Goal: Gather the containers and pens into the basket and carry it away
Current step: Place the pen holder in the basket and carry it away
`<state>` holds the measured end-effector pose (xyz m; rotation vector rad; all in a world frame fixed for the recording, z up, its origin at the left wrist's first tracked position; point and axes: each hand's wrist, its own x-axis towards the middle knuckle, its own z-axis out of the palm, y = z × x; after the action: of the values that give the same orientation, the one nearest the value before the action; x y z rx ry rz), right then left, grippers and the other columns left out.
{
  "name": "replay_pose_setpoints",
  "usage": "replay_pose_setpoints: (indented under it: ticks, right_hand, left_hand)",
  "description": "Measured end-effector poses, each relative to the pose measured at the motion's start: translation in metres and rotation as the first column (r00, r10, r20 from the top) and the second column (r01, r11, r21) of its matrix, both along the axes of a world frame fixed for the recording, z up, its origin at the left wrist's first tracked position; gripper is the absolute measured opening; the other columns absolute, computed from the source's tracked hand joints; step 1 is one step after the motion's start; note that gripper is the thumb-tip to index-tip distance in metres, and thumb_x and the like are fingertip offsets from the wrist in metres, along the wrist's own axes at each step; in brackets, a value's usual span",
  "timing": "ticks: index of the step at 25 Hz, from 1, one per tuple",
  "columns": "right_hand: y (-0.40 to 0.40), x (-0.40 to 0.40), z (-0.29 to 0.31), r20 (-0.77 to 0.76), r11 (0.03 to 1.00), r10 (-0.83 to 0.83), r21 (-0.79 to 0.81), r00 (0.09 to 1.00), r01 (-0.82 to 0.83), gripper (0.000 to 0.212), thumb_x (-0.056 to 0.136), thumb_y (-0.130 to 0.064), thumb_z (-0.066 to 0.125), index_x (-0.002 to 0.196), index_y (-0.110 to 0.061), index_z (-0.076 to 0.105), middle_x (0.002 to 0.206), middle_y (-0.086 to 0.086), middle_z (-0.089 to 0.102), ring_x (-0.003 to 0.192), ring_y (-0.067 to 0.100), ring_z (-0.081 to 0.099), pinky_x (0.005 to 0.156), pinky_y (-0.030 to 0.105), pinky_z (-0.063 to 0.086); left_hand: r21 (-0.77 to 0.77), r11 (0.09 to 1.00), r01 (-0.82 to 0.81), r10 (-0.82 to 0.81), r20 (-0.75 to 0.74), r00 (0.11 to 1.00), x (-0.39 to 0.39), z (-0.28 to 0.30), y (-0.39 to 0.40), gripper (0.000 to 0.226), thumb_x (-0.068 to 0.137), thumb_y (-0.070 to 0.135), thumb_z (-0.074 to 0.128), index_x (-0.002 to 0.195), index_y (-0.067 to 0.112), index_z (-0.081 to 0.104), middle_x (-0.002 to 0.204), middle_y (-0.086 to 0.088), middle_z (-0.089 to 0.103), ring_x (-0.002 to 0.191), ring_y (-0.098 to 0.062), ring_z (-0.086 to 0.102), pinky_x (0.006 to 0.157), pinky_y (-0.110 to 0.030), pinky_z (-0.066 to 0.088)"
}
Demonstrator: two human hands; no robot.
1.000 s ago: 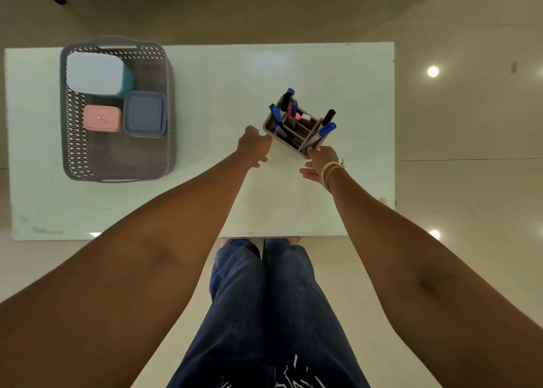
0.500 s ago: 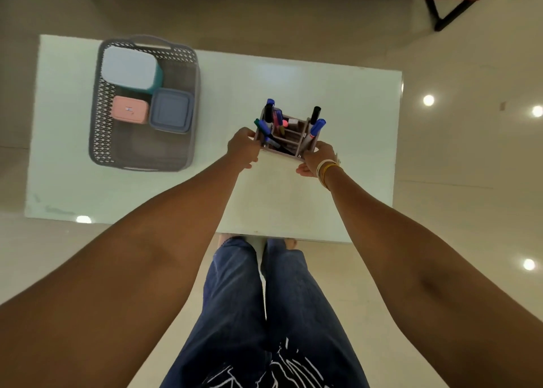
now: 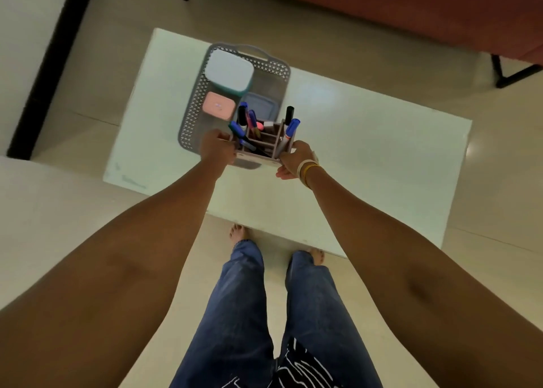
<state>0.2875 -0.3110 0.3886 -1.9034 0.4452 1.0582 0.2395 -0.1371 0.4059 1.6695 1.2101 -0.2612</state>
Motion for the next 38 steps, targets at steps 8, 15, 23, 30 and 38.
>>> replay_pose_setpoints:
  ticks: [8, 15, 23, 30, 38]
  right_hand:
    - [0.1, -0.027, -0.037, 0.0, 0.997, 0.012, -0.076, 1.0, -0.012, 0.034, 0.088, -0.004, 0.052, 0.12, -0.015, 0.05, 0.1, 0.021, 0.069, 0.068, 0.033, 0.073, 0.052, 0.038, 0.061]
    - [0.142, -0.028, -0.076, 0.024, 0.984, 0.083, -0.159, 0.996, -0.078, 0.036, 0.089, -0.006, 0.039, 0.123, -0.018, 0.042, 0.113, 0.018, 0.06, 0.069, 0.033, 0.069, 0.052, 0.036, 0.06]
    - [0.141, -0.015, -0.058, 0.072, 0.883, 0.313, -0.389, 0.947, -0.262, 0.031, 0.089, -0.017, 0.046, 0.114, -0.007, 0.061, 0.109, 0.018, 0.067, 0.092, 0.035, 0.066, 0.068, 0.031, 0.051]
    - [0.133, 0.0, -0.085, 0.249, 0.816, -0.123, -0.525, 0.961, 0.241, 0.05, 0.093, -0.015, 0.045, 0.14, -0.01, 0.029, 0.142, 0.015, 0.035, 0.128, 0.036, 0.042, 0.099, 0.039, 0.039]
    - [0.112, -0.041, -0.124, 0.054, 0.783, -0.586, -0.218, 0.808, 0.582, 0.03, 0.082, -0.013, 0.047, 0.103, -0.016, 0.068, 0.104, 0.016, 0.067, 0.092, 0.041, 0.066, 0.08, 0.06, 0.056]
  left_hand:
    - [0.007, 0.999, -0.046, 0.046, -0.029, 0.999, -0.02, -0.026, 0.095, 0.022, 0.084, 0.0, 0.063, 0.074, 0.019, 0.059, 0.09, -0.012, 0.064, 0.074, -0.031, 0.064, 0.083, -0.045, 0.059]
    - [-0.176, 0.983, 0.048, -0.057, -0.046, 0.997, -0.024, -0.074, 0.135, 0.023, 0.087, -0.001, 0.061, 0.108, 0.011, 0.064, 0.121, -0.018, 0.063, 0.108, -0.033, 0.064, 0.081, -0.035, 0.059]
    - [0.012, 0.987, 0.158, -0.157, -0.091, 0.983, -0.026, -0.084, 0.156, 0.029, 0.088, 0.001, 0.05, 0.113, 0.009, 0.063, 0.121, -0.014, 0.062, 0.101, -0.034, 0.062, 0.094, -0.044, 0.053]
    - [0.084, 0.957, 0.279, -0.261, -0.18, 0.949, -0.011, -0.113, 0.166, 0.037, 0.09, 0.02, 0.055, 0.125, 0.007, 0.05, 0.121, -0.016, 0.06, 0.11, -0.034, 0.06, 0.086, -0.039, 0.054]
    - [-0.117, 0.993, -0.017, 0.009, -0.07, 0.998, -0.029, -0.136, 0.168, 0.009, 0.084, 0.008, 0.068, 0.092, 0.013, 0.067, 0.105, -0.021, 0.071, 0.09, -0.04, 0.07, 0.077, -0.051, 0.059]
